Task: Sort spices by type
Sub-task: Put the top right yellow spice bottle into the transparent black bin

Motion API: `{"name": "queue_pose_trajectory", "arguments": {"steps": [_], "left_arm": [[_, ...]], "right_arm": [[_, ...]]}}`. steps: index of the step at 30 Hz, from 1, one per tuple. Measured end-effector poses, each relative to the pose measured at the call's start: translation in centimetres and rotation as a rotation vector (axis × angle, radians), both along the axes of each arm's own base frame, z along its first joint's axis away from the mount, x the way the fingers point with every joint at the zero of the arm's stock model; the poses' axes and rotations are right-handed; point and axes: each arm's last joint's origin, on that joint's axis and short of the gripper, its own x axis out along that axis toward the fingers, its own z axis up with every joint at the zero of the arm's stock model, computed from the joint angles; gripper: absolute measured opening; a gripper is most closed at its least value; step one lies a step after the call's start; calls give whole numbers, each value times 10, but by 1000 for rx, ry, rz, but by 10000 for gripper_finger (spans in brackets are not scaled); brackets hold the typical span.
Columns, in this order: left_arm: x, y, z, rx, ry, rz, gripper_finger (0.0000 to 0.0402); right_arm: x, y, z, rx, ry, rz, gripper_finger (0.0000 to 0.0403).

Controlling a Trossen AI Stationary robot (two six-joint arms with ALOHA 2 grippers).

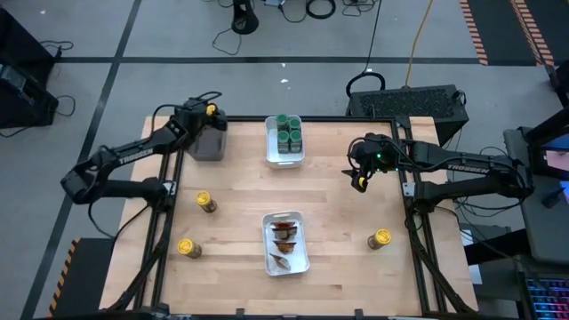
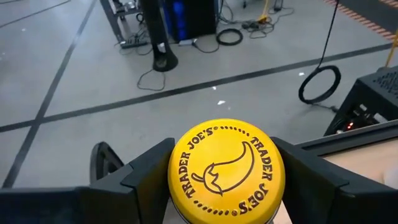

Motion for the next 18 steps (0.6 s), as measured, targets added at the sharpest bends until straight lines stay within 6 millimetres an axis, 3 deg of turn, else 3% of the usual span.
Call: {"name": "queue_pose_trajectory", "arguments": {"steps": [11,18], "left_arm": [[10,23,-35,-65,89,51,251],[13,30,-47,-102,83,22,251]], "right_arm": [[-1,0,-1,2,9,0,267],[-1,0,-1,0,9,2,267]]}}
